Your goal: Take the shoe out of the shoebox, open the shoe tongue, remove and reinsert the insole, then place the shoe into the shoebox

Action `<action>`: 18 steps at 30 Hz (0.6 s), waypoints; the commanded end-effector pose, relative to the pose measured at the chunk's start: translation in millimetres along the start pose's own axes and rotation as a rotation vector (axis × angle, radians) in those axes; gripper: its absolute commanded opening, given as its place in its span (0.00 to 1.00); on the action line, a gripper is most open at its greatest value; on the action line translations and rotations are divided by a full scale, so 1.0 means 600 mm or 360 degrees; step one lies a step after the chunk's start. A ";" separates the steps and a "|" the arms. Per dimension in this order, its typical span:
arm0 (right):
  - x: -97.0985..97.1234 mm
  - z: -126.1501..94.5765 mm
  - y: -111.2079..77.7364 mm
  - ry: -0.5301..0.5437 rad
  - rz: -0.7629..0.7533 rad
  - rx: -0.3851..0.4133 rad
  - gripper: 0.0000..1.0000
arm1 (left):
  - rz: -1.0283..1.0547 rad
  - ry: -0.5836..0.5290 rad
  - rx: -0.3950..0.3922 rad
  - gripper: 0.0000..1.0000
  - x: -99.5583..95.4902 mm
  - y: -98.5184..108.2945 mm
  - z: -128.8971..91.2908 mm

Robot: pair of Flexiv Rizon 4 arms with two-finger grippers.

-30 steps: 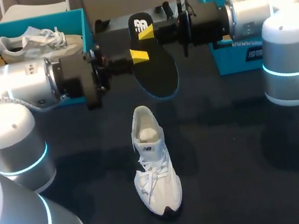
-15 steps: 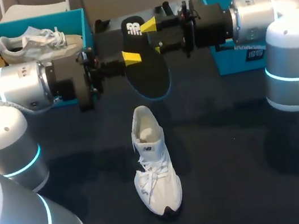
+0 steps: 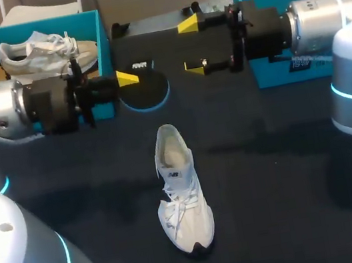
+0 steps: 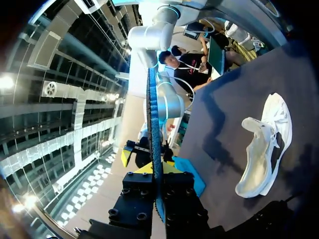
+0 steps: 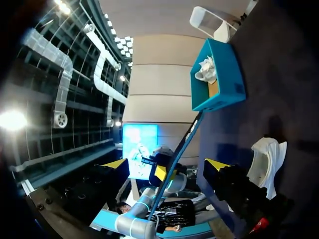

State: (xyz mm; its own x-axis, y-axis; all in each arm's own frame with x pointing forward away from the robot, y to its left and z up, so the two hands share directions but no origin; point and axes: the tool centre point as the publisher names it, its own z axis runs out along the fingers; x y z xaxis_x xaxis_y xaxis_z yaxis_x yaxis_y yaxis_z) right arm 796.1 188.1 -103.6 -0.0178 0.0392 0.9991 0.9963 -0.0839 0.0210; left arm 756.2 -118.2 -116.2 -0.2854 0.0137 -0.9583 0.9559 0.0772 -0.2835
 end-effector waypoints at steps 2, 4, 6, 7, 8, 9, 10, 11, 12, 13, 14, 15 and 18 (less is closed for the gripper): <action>0.000 0.001 -0.002 -0.0005 0.0000 -0.0001 1.00 | -0.0001 0.0008 -0.0004 0.00 -0.003 -0.006 -0.009; 0.000 0.001 -0.002 -0.0005 0.0000 -0.0001 1.00 | -0.0139 0.0000 0.0020 0.00 -0.008 -0.004 -0.009; 0.000 0.001 -0.002 -0.0005 0.0000 -0.0001 1.00 | -0.0409 -0.0061 0.0107 0.00 -0.019 0.001 -0.015; 0.000 0.001 -0.002 -0.0005 0.0000 -0.0001 1.00 | -0.0685 -0.0074 0.0168 0.00 -0.025 0.006 -0.019; 0.000 0.001 -0.002 -0.0005 0.0000 -0.0001 1.00 | -0.0930 -0.0116 0.0231 0.00 -0.031 0.011 -0.022; 0.000 0.001 -0.002 -0.0005 0.0000 -0.0001 1.00 | -0.1252 -0.0150 0.0315 0.00 -0.036 0.016 -0.026; 0.000 0.001 -0.002 -0.0005 0.0000 -0.0001 1.00 | -0.1544 -0.0129 0.0347 0.00 -0.037 0.024 -0.027; 0.000 0.001 -0.002 -0.0005 0.0000 -0.0001 1.00 | -0.1598 -0.0089 0.0355 0.00 -0.035 0.026 -0.027; 0.000 0.001 -0.002 -0.0005 0.0000 -0.0001 1.00 | -0.1358 -0.0088 0.0277 0.00 -0.036 0.021 -0.031; 0.000 0.001 -0.002 -0.0005 0.0000 -0.0001 1.00 | -0.1358 -0.0088 0.0277 0.00 -0.036 0.021 -0.031; 0.000 0.001 -0.002 -0.0005 0.0000 -0.0001 1.00 | -0.1358 -0.0088 0.0277 0.00 -0.036 0.021 -0.031; 0.000 0.001 -0.002 -0.0005 0.0000 -0.0001 1.00 | -0.1358 -0.0088 0.0277 0.00 -0.036 0.021 -0.031; 0.000 0.001 -0.002 -0.0005 0.0000 -0.0001 1.00 | -0.1358 -0.0088 0.0277 0.00 -0.036 0.021 -0.031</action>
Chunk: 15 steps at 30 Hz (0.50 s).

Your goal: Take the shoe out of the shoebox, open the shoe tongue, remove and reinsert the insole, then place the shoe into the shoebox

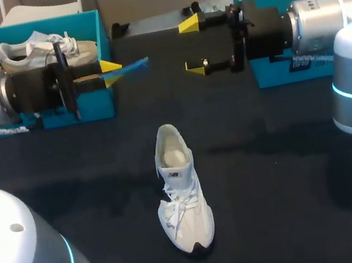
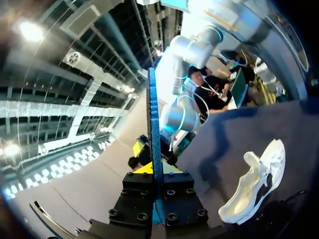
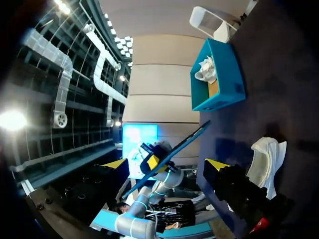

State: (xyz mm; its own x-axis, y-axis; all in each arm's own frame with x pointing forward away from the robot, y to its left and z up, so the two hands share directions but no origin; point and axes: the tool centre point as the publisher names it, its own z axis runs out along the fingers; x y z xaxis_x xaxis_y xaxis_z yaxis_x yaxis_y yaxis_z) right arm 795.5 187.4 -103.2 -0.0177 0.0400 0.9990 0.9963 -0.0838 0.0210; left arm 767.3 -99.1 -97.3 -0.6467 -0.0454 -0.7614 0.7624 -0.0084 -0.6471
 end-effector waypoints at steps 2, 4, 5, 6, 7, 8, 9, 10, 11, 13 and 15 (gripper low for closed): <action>0.000 0.002 -0.001 -0.0004 0.0000 -0.0002 1.00 | -0.0698 -0.0016 0.0141 0.00 -0.005 0.009 0.000; 0.000 0.002 -0.001 -0.0004 0.0000 -0.0002 1.00 | -0.0794 -0.0014 0.0165 0.00 -0.004 0.009 0.001; 0.000 0.002 -0.001 -0.0004 0.0000 -0.0002 1.00 | -0.0919 -0.0014 0.0216 0.00 -0.002 0.005 0.002; 0.000 0.002 -0.001 -0.0004 0.0000 -0.0002 1.00 | -0.1027 -0.0016 0.0215 0.00 -0.002 0.002 0.003; 0.000 0.002 -0.001 -0.0004 0.0000 -0.0002 1.00 | -0.1117 -0.0037 0.0200 0.00 -0.001 0.001 0.006; 0.000 0.002 -0.001 -0.0004 0.0000 -0.0002 1.00 | -0.1213 -0.0048 0.0176 0.00 0.001 -0.001 0.009; 0.000 0.002 -0.001 -0.0004 0.0000 -0.0002 1.00 | -0.1331 -0.0086 0.0118 0.00 0.002 0.000 0.012; 0.000 0.002 -0.001 -0.0004 0.0000 -0.0002 1.00 | -0.1437 -0.0132 0.0089 0.00 0.004 0.000 0.014; 0.000 0.002 -0.001 -0.0004 0.0000 -0.0002 1.00 | -0.1565 -0.0171 0.0069 0.00 0.007 0.000 0.015; 0.000 0.002 -0.001 -0.0004 0.0000 -0.0002 1.00 | -0.1789 -0.0217 0.0114 0.00 0.008 -0.001 0.015; 0.000 0.002 -0.001 -0.0004 0.0000 -0.0002 1.00 | -0.1511 -0.0120 -0.0041 0.00 0.009 -0.010 0.013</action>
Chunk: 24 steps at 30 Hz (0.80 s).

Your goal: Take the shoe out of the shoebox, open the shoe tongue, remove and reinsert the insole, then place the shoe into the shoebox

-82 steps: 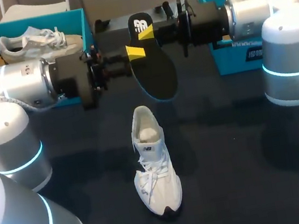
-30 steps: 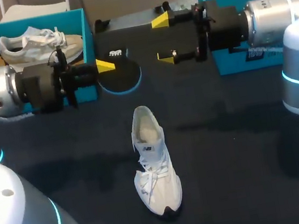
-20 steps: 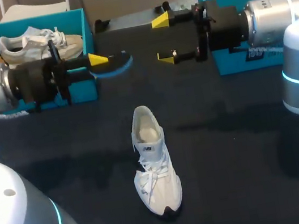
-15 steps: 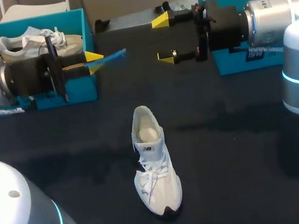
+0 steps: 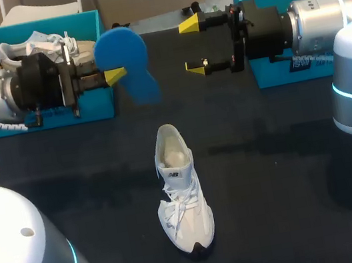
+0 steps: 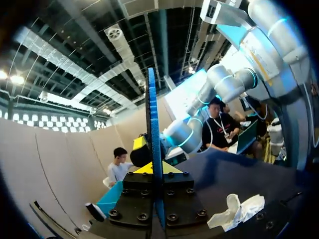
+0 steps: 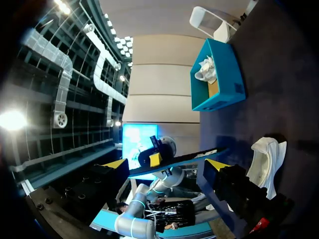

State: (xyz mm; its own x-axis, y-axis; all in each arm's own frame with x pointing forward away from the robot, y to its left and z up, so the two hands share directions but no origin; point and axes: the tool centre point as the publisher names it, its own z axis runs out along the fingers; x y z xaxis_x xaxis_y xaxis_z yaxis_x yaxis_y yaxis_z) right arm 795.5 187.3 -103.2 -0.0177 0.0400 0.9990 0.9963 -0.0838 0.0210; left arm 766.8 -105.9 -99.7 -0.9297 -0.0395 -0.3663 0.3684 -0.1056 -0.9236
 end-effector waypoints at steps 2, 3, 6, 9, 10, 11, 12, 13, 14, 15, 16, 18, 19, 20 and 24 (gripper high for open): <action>0.000 0.002 -0.001 -0.0004 0.0000 -0.0002 1.00 | -0.0408 -0.0123 -0.0239 0.00 0.013 -0.014 0.004; 0.000 0.002 -0.001 -0.0004 0.0000 -0.0002 1.00 | -0.0408 -0.0123 -0.0239 0.00 0.013 -0.014 0.004; 0.000 0.002 -0.001 -0.0004 0.0000 -0.0002 1.00 | -0.0408 -0.0123 -0.0239 0.00 0.013 -0.014 0.004; 0.000 0.002 -0.001 -0.0004 0.0000 -0.0002 1.00 | -0.0408 -0.0123 -0.0239 0.00 0.013 -0.014 0.004; 0.000 0.002 -0.001 -0.0004 0.0000 -0.0002 1.00 | -0.0408 -0.0123 -0.0239 0.00 0.013 -0.014 0.004; 0.000 0.002 -0.001 -0.0004 0.0000 -0.0002 1.00 | -0.0408 -0.0123 -0.0239 0.00 0.013 -0.014 0.004; 0.000 0.002 -0.001 -0.0004 0.0000 -0.0002 1.00 | -0.0408 -0.0123 -0.0239 0.00 0.013 -0.014 0.004; 0.000 0.002 -0.001 -0.0004 0.0000 -0.0002 1.00 | -0.0510 -0.0110 -0.0214 0.00 0.012 -0.011 0.005; 0.000 0.002 -0.001 -0.0004 0.0000 -0.0002 1.00 | -0.0591 -0.0109 -0.0207 0.00 0.012 -0.010 0.006; 0.000 0.002 -0.001 -0.0004 0.0000 -0.0002 1.00 | -0.0664 -0.0126 -0.0194 0.00 0.010 -0.009 0.008; 0.000 0.002 -0.001 -0.0004 0.0000 -0.0002 1.00 | -0.0753 -0.0117 -0.0175 0.00 0.010 -0.009 0.009; 0.000 0.002 -0.001 -0.0004 0.0000 -0.0002 1.00 | -0.0937 -0.0113 -0.0136 0.00 0.010 -0.013 0.010; 0.000 0.002 -0.001 -0.0004 0.0000 -0.0002 1.00 | -0.1025 -0.0095 -0.0119 0.00 0.010 -0.014 0.011; 0.000 0.002 -0.001 -0.0004 0.0000 -0.0002 1.00 | -0.1113 -0.0091 -0.0107 0.00 0.008 -0.016 0.011; 0.000 0.002 -0.001 -0.0004 0.0000 -0.0002 1.00 | -0.1398 -0.0059 -0.0075 0.00 0.001 -0.018 0.013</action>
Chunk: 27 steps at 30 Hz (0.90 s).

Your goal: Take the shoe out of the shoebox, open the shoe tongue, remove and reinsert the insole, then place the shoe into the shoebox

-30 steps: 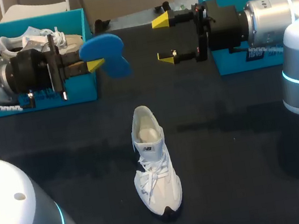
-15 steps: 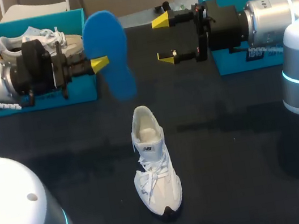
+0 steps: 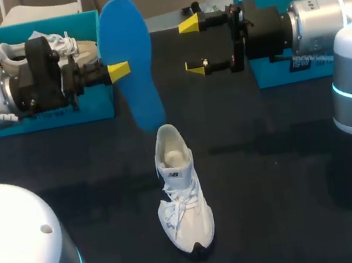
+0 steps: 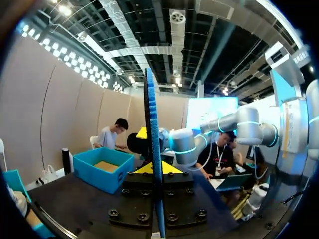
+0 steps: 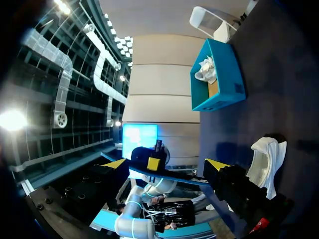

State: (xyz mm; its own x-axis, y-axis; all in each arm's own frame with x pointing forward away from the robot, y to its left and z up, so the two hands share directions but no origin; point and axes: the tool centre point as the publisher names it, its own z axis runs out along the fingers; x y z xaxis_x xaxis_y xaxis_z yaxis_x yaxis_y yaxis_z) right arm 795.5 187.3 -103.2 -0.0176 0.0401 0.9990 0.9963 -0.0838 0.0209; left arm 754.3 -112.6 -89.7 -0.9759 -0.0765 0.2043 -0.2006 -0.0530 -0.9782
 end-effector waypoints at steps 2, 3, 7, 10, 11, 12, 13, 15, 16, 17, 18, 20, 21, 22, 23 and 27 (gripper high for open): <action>0.000 0.002 -0.001 -0.0004 0.0000 -0.0002 1.00 | -0.0627 0.0124 0.0010 0.00 -0.015 -0.007 0.002; 0.000 0.002 -0.001 -0.0004 0.0000 -0.0002 1.00 | -0.0641 0.0131 0.0001 0.00 -0.015 -0.007 0.002; 0.000 0.002 -0.001 -0.0004 0.0000 -0.0002 1.00 | -0.0970 0.0167 0.0004 0.00 -0.017 -0.004 0.005; 0.000 0.002 -0.001 -0.0004 0.0000 -0.0002 1.00 | -0.1019 0.0322 0.0031 0.00 -0.018 -0.007 0.004; 0.000 0.002 -0.001 -0.0004 0.0000 -0.0002 1.00 | -0.1019 0.0322 0.0031 0.00 -0.018 -0.007 0.004; 0.000 0.002 -0.001 -0.0004 0.0000 -0.0002 1.00 | -0.1019 0.0322 0.0031 0.00 -0.018 -0.007 0.004; 0.000 0.002 -0.001 -0.0004 0.0000 -0.0002 1.00 | -0.1019 0.0322 0.0031 0.00 -0.018 -0.007 0.004; 0.000 0.002 -0.001 -0.0004 0.0000 -0.0002 1.00 | -0.1019 0.0322 0.0031 0.00 -0.018 -0.007 0.004; 0.000 0.002 -0.001 -0.0004 0.0000 -0.0002 1.00 | -0.1019 0.0322 0.0031 0.00 -0.018 -0.007 0.004; 0.000 0.002 -0.001 -0.0004 0.0000 -0.0002 1.00 | -0.1019 0.0322 0.0031 0.00 -0.018 -0.007 0.004; 0.000 0.002 -0.001 -0.0004 0.0000 -0.0002 1.00 | -0.1019 0.0322 0.0031 0.00 -0.018 -0.007 0.004; 0.000 0.002 -0.001 -0.0004 0.0000 -0.0002 1.00 | -0.1148 0.0315 0.0046 0.00 -0.026 0.001 0.008; 0.000 0.002 -0.001 -0.0004 0.0000 -0.0002 1.00 | -0.1223 0.0318 0.0050 0.00 -0.031 0.004 0.009; 0.000 0.002 -0.001 -0.0004 0.0000 -0.0002 1.00 | -0.1264 0.0328 0.0041 0.00 -0.034 0.007 0.010; 0.000 0.002 -0.001 -0.0004 0.0000 -0.0002 1.00 | -0.1295 0.0328 0.0043 0.00 -0.036 0.010 0.011; 0.000 0.002 -0.001 -0.0004 0.0000 -0.0002 1.00 | -0.1338 0.0348 0.0037 0.00 -0.044 0.015 0.014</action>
State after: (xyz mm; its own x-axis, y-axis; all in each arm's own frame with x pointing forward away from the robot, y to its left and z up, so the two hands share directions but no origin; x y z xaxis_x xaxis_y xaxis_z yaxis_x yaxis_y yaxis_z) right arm 795.5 187.4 -103.1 -0.0176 0.0400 0.9990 0.9963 -0.0836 0.0209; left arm 770.8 -116.8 -99.1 -0.5018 0.1544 0.8511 -0.8637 -0.0350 -0.5028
